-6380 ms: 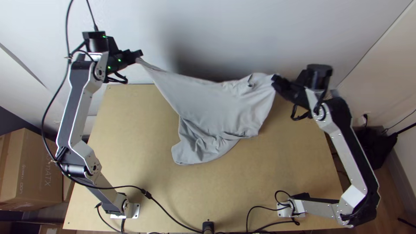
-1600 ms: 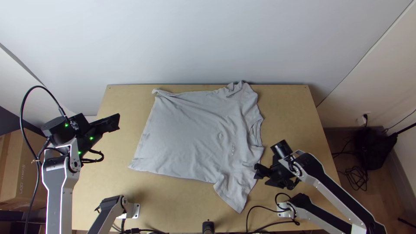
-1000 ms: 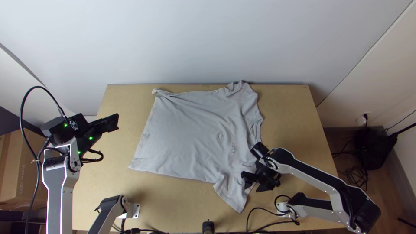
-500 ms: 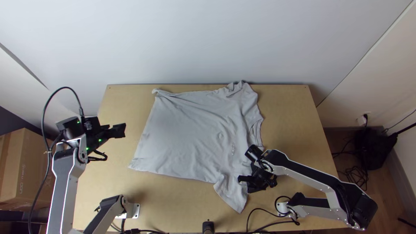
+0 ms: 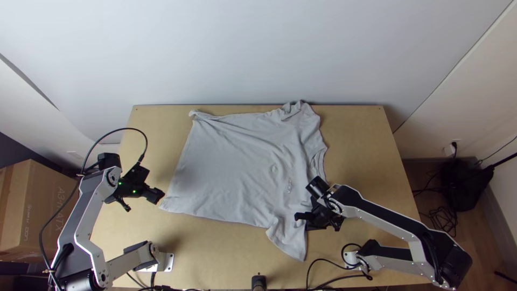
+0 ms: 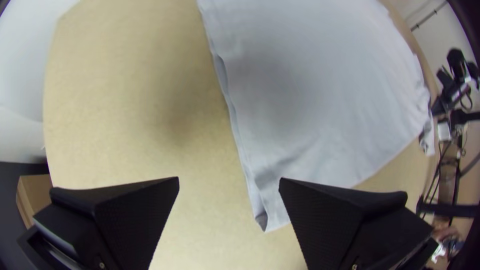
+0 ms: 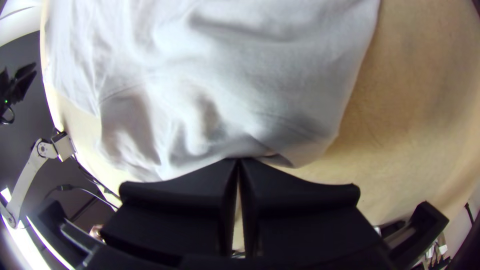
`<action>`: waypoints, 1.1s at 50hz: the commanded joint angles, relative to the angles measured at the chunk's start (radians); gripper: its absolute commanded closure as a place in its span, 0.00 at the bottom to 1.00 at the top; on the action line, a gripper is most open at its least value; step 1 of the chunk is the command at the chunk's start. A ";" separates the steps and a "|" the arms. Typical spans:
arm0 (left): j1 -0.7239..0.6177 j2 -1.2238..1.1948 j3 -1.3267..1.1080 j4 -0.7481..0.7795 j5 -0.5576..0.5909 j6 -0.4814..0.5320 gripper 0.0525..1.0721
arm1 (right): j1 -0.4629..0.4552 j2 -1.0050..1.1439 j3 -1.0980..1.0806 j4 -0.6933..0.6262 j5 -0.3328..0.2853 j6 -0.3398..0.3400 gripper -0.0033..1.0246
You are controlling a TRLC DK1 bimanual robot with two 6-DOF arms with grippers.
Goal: Fold the t-shirt
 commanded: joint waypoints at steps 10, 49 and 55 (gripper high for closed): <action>0.005 -0.011 0.006 -0.234 -0.011 0.235 0.11 | -0.035 -0.012 0.014 0.009 0.037 -0.004 0.97; -0.079 0.090 -0.129 -0.084 -0.016 0.240 0.76 | -0.161 -0.143 0.037 0.012 0.043 -0.011 0.97; -0.082 0.087 -0.147 -0.078 -0.007 0.244 0.98 | -0.208 -0.174 0.042 0.013 0.043 -0.025 0.97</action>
